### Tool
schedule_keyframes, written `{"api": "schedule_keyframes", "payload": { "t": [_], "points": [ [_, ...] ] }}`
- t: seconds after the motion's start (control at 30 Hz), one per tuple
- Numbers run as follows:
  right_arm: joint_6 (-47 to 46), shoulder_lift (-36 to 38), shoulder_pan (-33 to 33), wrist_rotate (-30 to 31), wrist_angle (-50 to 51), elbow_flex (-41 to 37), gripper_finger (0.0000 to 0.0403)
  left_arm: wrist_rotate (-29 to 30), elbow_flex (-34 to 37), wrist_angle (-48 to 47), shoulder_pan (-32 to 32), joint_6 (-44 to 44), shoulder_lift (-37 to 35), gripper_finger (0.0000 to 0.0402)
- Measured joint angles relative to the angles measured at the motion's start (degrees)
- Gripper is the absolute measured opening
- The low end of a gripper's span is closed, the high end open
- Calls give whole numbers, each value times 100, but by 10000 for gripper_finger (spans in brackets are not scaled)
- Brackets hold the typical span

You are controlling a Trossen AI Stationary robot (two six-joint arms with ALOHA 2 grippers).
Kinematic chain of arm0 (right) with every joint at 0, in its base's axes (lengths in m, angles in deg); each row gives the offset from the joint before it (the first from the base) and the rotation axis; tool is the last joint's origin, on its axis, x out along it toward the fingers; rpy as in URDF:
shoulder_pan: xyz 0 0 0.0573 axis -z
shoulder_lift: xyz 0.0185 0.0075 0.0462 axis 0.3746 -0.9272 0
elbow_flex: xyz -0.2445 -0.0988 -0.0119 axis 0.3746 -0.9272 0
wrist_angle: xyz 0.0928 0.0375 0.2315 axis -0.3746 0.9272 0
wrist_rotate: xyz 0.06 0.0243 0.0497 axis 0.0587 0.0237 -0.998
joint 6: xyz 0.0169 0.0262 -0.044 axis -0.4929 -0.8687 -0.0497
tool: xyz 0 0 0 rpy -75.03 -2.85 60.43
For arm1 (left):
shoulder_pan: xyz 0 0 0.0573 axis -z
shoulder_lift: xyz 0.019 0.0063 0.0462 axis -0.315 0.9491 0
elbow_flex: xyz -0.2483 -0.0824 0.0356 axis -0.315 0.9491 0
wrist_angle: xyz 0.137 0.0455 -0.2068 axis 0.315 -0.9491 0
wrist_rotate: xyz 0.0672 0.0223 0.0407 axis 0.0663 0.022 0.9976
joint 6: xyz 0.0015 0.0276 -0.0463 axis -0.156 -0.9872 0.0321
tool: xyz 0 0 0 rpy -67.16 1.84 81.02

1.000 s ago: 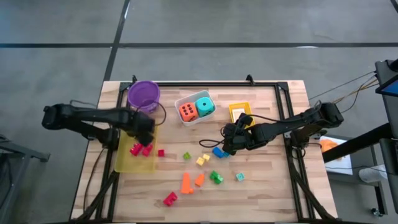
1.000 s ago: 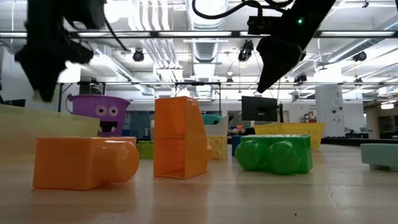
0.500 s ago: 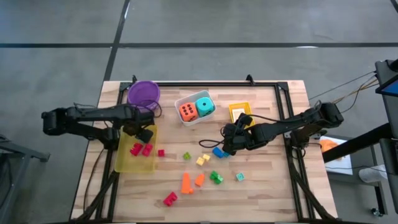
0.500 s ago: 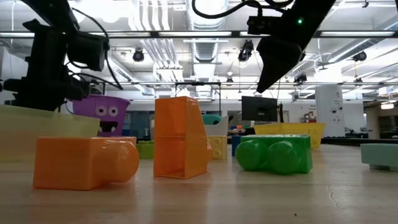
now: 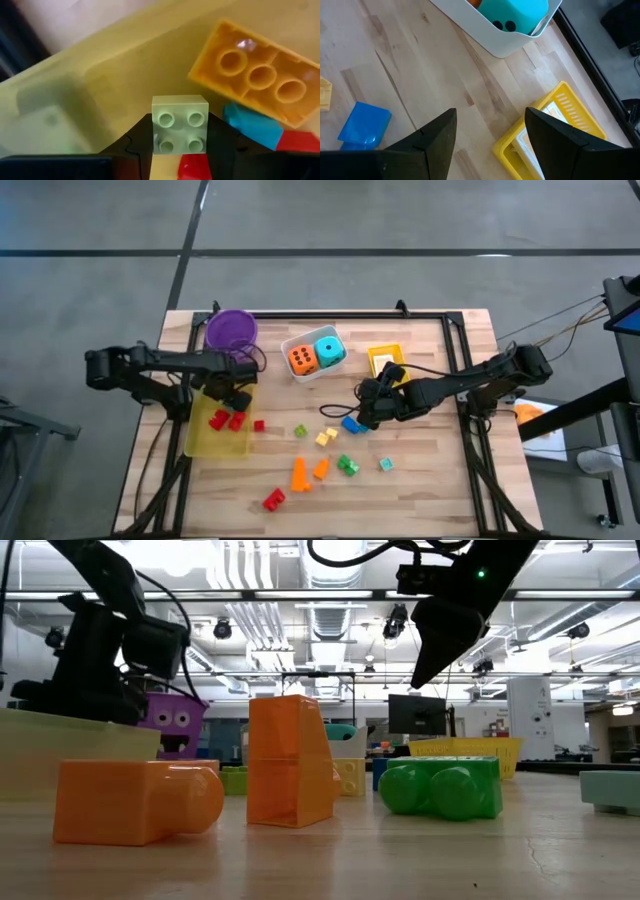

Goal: Pick & Place Toys
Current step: Put the light green game piece into the light yellow bin

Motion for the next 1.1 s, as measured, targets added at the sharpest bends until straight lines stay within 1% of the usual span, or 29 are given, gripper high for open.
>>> {"api": "schedule_keyframes", "payload": {
  "t": [0.17, 0.33, 0.7, 0.77, 0.87, 0.93, 1.0, 1.1],
  "points": [
    [2, 0, 0, -2, 2, -2, 233, -168, -99, 441, -5, -190, 244, 125],
    [2, 0, 0, -4, 0, -2, 233, -180, -163, 418, -7, -237, 388, 125],
    [4, 0, 0, -7, -59, -11, 233, -316, -161, 415, -7, -414, 378, 126],
    [14, 0, 0, -10, -96, -11, 233, -328, -156, 416, -7, -488, 380, 151],
    [81, 0, 1, -15, -108, -11, 233, -389, -154, 413, -6, -500, 384, 212],
    [137, 0, 3, -22, -110, -11, 233, -460, -152, 415, -4, -510, 384, 244],
    [153, 0, 4, -22, -117, -11, 233, -490, -152, 415, -4, -511, 384, 268],
    [153, 0, 4, -22, -127, -13, 233, -495, -152, 413, -4, -511, 384, 287]
  ]
}}
